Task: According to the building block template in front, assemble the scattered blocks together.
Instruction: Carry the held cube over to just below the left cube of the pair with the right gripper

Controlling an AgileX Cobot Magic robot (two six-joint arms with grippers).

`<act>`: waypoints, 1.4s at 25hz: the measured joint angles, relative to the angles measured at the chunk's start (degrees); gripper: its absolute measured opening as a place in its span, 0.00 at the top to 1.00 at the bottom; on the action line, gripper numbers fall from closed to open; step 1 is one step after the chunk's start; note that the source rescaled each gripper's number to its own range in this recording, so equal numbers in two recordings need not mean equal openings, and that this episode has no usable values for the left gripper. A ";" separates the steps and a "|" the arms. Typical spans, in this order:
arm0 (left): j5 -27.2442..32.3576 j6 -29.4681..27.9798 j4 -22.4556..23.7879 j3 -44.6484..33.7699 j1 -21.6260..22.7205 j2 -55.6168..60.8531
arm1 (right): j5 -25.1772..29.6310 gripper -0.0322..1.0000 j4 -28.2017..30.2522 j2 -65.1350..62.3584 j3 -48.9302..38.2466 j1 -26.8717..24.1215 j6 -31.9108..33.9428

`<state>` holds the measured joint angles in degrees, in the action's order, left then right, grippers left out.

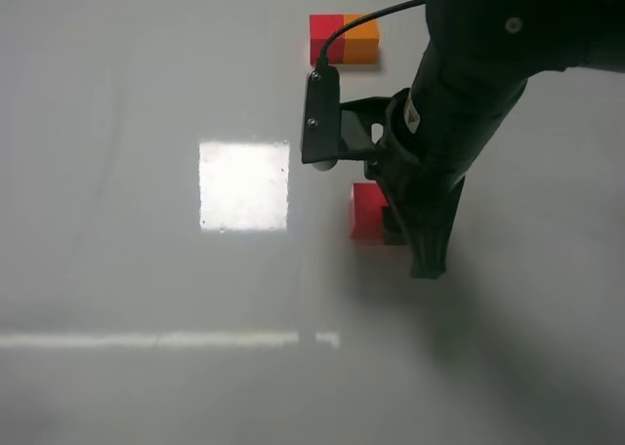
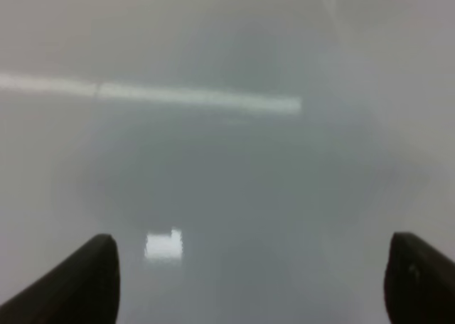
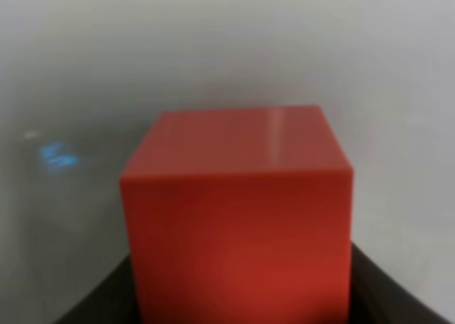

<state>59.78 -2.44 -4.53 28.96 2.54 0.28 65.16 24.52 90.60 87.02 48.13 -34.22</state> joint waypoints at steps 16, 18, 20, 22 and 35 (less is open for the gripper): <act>0.00 0.00 0.00 0.00 0.00 0.00 | -1.95 0.94 0.25 4.03 2.45 0.37 1.82; 0.00 0.00 0.00 0.00 0.00 0.00 | -2.04 0.94 0.31 4.03 2.45 0.40 2.74; 0.00 0.00 0.00 0.00 0.00 0.00 | -2.16 0.94 0.31 4.03 2.45 0.40 3.30; 0.00 0.00 0.00 0.00 0.00 0.00 | -2.21 0.94 0.31 4.03 2.45 0.40 3.41; 0.09 -0.14 0.05 0.00 0.00 0.00 | -3.07 0.22 -0.44 1.50 2.45 0.44 2.94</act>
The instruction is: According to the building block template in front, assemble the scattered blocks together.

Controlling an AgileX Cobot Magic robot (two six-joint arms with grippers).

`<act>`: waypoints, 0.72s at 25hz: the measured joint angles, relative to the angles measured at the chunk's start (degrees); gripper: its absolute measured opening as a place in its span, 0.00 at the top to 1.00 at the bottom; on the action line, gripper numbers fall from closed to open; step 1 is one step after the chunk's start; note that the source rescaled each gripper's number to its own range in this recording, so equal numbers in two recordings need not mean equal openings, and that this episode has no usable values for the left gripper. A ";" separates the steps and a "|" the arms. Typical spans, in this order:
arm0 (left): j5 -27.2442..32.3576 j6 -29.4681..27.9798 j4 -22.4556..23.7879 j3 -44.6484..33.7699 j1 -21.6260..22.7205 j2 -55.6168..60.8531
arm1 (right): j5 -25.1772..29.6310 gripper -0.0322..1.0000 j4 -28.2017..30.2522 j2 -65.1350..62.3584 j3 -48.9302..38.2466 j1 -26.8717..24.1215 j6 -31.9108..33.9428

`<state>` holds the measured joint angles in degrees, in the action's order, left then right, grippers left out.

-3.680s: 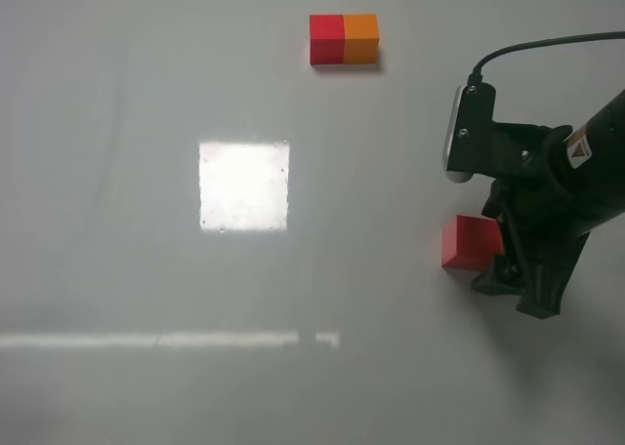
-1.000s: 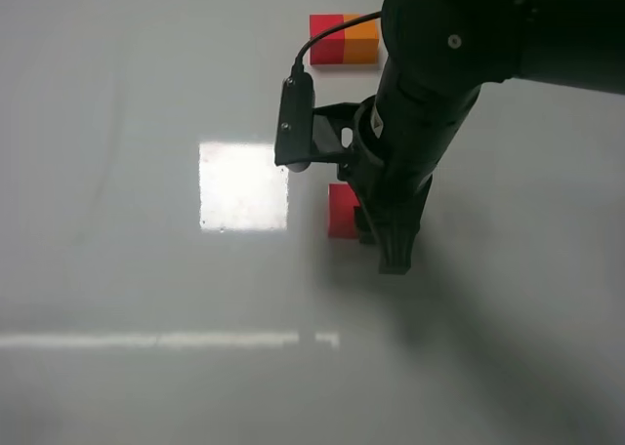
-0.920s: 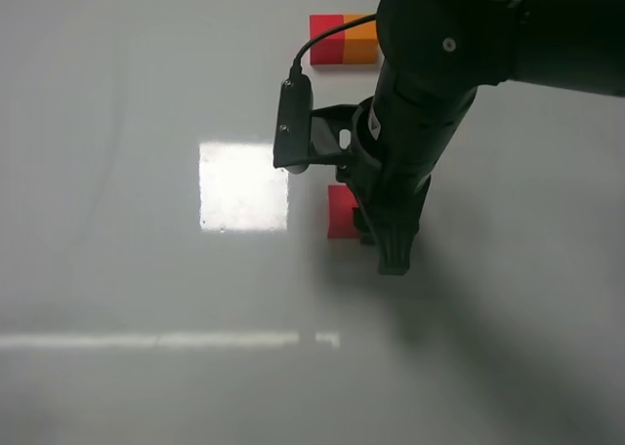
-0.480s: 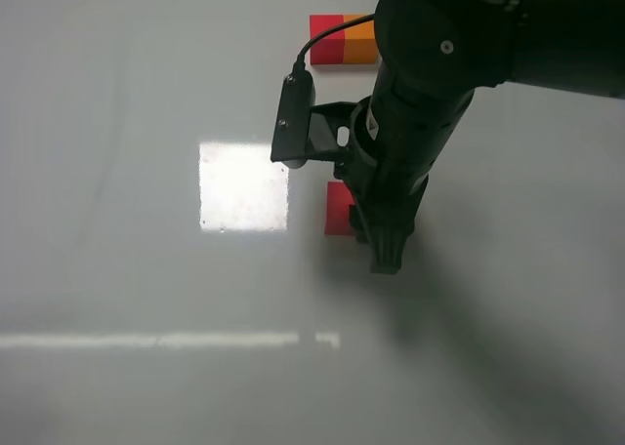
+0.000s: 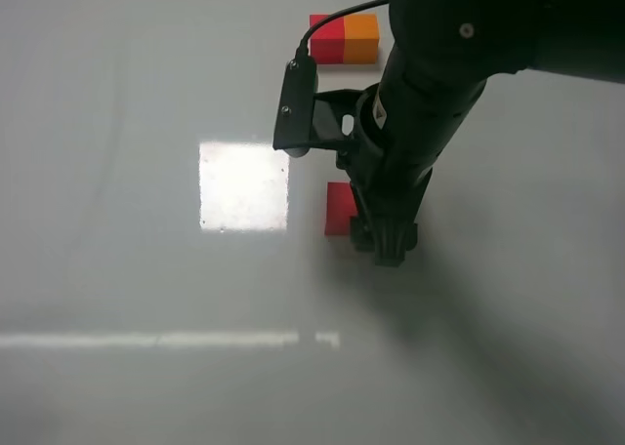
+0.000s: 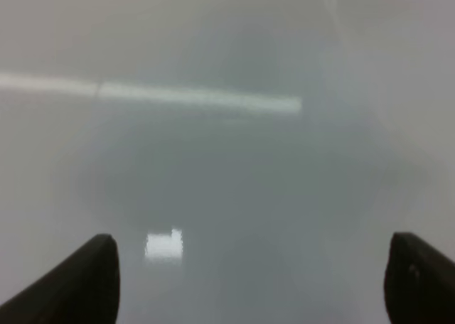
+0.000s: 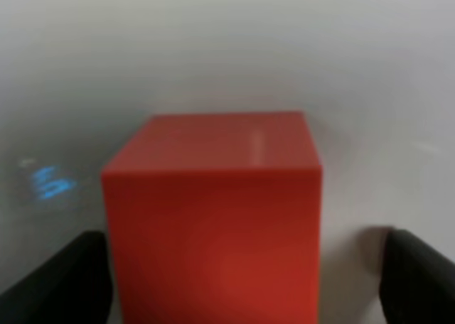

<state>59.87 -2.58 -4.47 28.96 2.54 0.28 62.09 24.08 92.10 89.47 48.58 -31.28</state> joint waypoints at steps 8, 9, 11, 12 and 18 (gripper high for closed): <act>0.00 0.00 0.00 0.00 0.00 0.00 | -0.65 0.21 -4.23 -8.76 0.00 0.10 3.92; 0.00 0.00 0.00 0.00 0.00 0.00 | -0.72 0.21 -3.93 -9.78 0.00 0.10 5.18; 0.00 0.00 0.00 0.00 0.00 0.00 | -0.66 0.21 -3.84 -11.48 0.00 -0.61 7.58; 0.00 0.00 0.00 0.00 0.00 0.00 | -0.54 0.21 -3.84 -12.03 0.00 -1.52 8.88; -0.05 0.00 0.00 0.00 0.00 0.00 | 0.79 0.21 -3.84 -15.57 0.00 -12.92 19.75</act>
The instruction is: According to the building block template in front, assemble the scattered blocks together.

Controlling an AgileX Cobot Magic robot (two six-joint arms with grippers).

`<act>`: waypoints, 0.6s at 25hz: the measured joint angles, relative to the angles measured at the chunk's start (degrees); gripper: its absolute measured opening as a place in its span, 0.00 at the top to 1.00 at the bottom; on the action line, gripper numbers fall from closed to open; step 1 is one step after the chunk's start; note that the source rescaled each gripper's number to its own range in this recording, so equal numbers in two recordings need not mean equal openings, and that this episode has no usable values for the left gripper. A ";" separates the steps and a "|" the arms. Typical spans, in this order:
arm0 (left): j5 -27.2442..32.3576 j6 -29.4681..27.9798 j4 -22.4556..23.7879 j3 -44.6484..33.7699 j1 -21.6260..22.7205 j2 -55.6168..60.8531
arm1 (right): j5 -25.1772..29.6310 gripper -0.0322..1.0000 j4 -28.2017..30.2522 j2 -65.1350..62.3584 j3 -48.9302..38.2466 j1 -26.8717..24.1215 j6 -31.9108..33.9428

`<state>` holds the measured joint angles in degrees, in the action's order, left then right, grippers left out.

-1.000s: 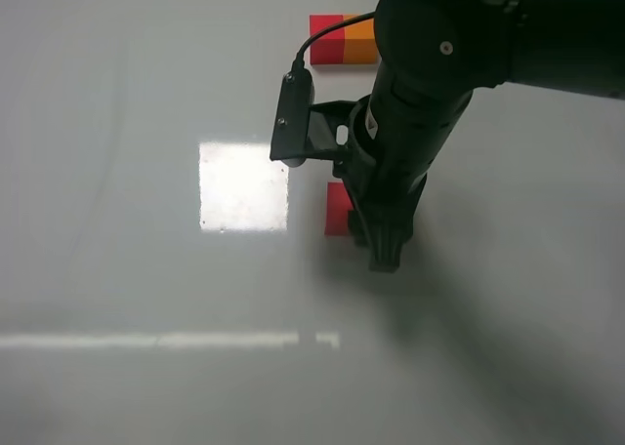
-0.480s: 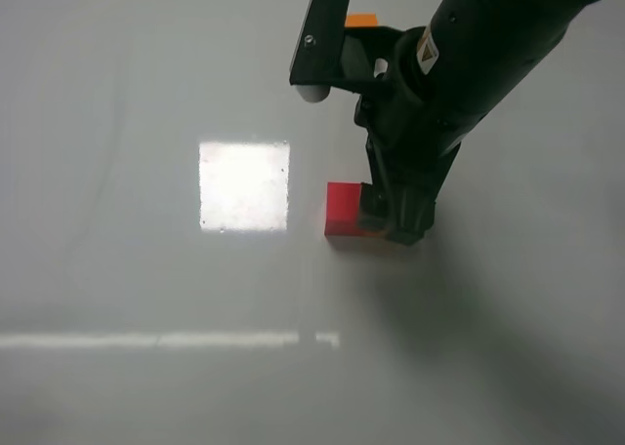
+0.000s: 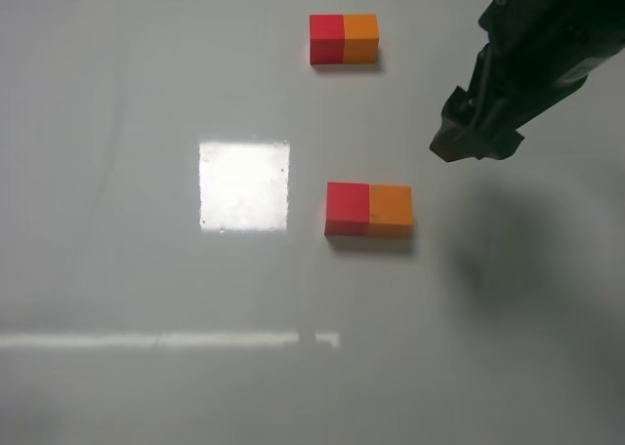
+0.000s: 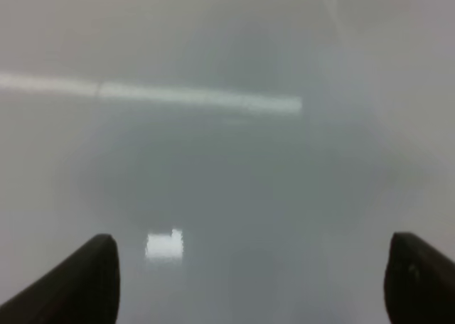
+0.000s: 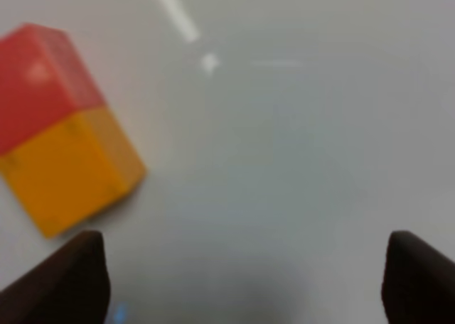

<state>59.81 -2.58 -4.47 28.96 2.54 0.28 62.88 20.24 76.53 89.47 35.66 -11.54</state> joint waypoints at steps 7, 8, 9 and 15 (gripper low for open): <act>0.00 0.00 0.00 0.00 0.00 0.00 | 2.73 0.21 -3.48 -5.41 -2.12 -21.11 9.92; 0.00 0.00 0.00 0.00 0.00 0.00 | 2.73 0.21 -3.80 -6.60 -3.58 -24.00 10.96; 0.00 0.00 0.00 0.00 0.00 0.00 | 2.73 0.21 -4.11 -8.06 -5.29 -26.74 11.87; 0.00 0.00 0.00 0.00 0.00 0.00 | 2.32 0.21 -8.41 -18.40 -19.51 -39.36 15.44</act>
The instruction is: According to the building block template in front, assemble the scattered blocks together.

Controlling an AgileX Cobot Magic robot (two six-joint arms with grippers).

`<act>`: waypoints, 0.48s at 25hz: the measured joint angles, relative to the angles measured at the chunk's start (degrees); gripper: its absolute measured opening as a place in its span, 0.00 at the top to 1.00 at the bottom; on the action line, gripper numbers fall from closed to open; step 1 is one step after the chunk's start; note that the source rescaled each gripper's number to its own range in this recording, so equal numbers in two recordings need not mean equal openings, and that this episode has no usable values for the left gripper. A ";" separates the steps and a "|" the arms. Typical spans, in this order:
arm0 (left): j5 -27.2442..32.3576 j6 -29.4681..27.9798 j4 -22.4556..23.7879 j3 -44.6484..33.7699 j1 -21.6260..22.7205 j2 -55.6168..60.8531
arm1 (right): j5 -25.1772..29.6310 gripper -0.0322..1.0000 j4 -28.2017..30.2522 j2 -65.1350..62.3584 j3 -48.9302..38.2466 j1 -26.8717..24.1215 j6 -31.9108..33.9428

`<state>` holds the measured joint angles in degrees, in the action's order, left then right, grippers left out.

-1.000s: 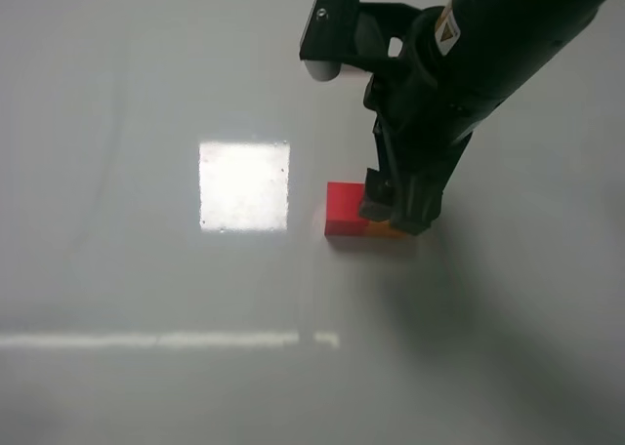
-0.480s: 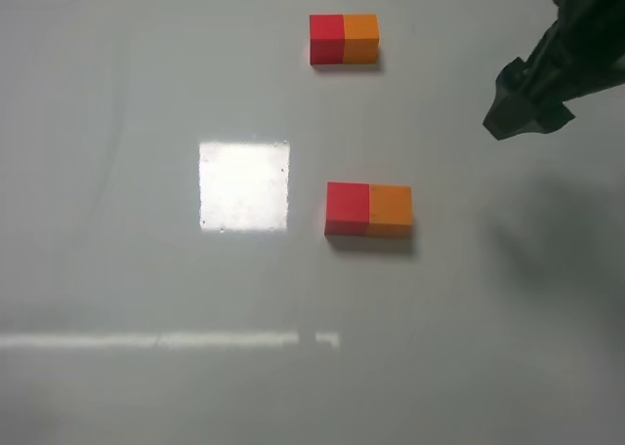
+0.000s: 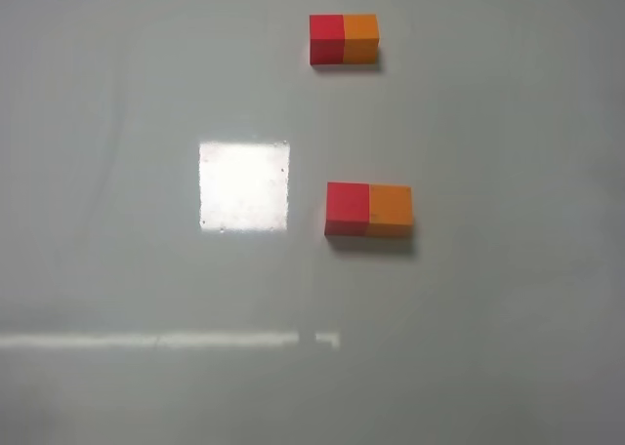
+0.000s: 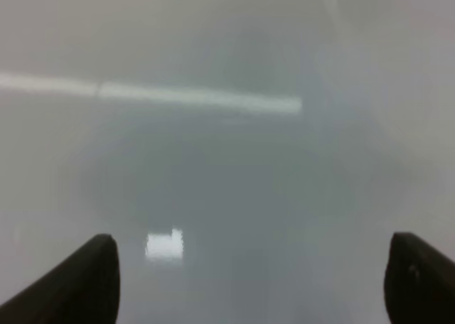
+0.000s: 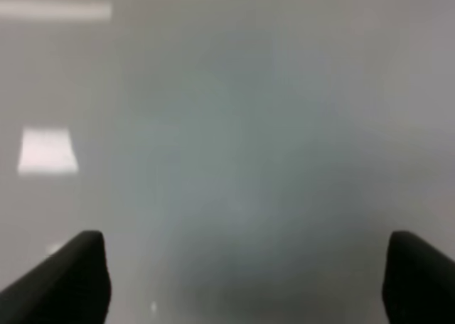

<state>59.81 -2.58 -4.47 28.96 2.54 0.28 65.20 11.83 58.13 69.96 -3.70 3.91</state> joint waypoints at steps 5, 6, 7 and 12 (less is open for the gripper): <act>0.00 0.00 0.00 0.00 0.00 0.00 | -2.89 0.21 -4.89 -13.33 -12.03 -2.50 -0.46; 0.00 0.00 0.00 0.00 0.00 0.00 | -3.78 0.21 -5.60 -16.66 -14.58 -2.56 -0.52; 0.00 0.00 0.00 0.00 0.00 0.00 | -4.66 0.21 -6.24 -19.50 -17.09 -2.56 -0.52; 0.00 0.00 0.00 0.00 0.00 0.00 | -6.34 0.21 -8.24 -33.88 -27.51 -2.56 -1.40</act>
<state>59.81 -2.58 -4.47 28.96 2.54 0.28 58.86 3.59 24.24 42.44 -6.26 2.50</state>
